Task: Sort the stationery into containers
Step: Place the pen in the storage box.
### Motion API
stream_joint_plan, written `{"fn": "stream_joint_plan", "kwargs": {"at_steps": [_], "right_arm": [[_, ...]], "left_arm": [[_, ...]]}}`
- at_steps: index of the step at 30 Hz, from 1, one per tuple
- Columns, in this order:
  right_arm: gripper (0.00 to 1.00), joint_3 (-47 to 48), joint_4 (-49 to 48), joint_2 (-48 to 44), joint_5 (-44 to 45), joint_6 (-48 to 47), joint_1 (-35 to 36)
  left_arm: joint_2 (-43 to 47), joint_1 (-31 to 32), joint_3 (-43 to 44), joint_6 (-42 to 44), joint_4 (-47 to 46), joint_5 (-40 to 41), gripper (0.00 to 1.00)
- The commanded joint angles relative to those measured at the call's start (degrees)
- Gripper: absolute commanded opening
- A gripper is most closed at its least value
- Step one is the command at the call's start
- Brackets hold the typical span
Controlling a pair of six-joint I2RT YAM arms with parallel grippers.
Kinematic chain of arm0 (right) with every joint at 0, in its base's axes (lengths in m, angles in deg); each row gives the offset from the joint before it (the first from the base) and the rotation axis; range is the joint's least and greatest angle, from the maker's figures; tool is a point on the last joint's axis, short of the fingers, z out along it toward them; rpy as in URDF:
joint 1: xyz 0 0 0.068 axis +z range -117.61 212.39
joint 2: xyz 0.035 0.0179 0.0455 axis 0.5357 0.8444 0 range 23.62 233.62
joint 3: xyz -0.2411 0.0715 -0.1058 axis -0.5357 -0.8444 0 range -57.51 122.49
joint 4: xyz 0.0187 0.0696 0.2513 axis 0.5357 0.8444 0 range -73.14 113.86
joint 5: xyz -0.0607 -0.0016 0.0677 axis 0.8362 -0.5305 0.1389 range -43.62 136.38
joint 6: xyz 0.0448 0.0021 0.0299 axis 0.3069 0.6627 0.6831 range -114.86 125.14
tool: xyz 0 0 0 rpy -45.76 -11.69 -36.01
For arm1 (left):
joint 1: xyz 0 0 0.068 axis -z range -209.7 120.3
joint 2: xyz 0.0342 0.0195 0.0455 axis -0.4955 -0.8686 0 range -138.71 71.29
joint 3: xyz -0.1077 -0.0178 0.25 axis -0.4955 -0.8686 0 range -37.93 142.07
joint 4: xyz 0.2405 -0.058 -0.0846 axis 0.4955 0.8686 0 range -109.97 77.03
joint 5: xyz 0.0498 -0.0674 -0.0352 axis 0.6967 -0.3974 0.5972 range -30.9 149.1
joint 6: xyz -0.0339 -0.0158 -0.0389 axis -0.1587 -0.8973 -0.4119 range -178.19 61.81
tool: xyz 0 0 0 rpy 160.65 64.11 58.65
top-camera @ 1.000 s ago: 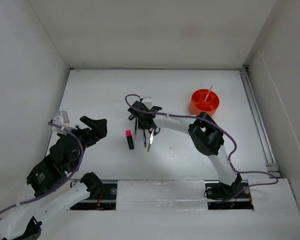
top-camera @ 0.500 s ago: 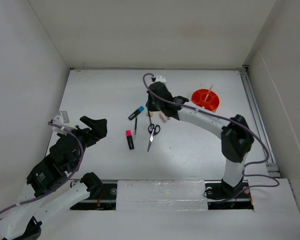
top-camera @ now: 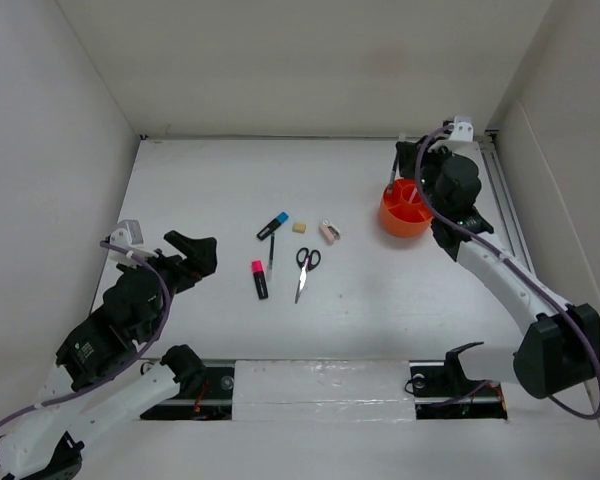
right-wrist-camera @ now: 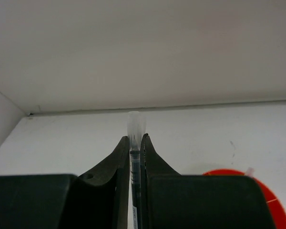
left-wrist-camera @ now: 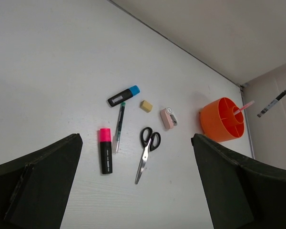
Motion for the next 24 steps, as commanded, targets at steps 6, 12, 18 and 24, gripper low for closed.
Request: {"fn": "stream_joint_plan", "kwargs": {"at_steps": [6,12,18,24], "right_arm": [[0.00,-4.38,-20.67,1.49,-4.21,-6.19,-8.45],[0.00,-4.39,-27.98,5.71,-7.46,-5.57,-12.23],[0.00,-5.88,-30.60,9.23,-8.08,-7.24,-12.24],[0.00,-7.02,-32.19,11.52,-7.55,-7.24,-12.24]], "left_arm": [[-1.72,0.12,-0.74,1.90,-3.17,-1.61,1.00],[-1.72,0.12,-0.74,3.04,-4.22,-2.14,1.00],[-2.25,0.12,-0.74,3.65,-4.75,-3.19,1.00],[-2.77,0.12,-0.74,4.70,-5.37,-3.81,1.00]]}}
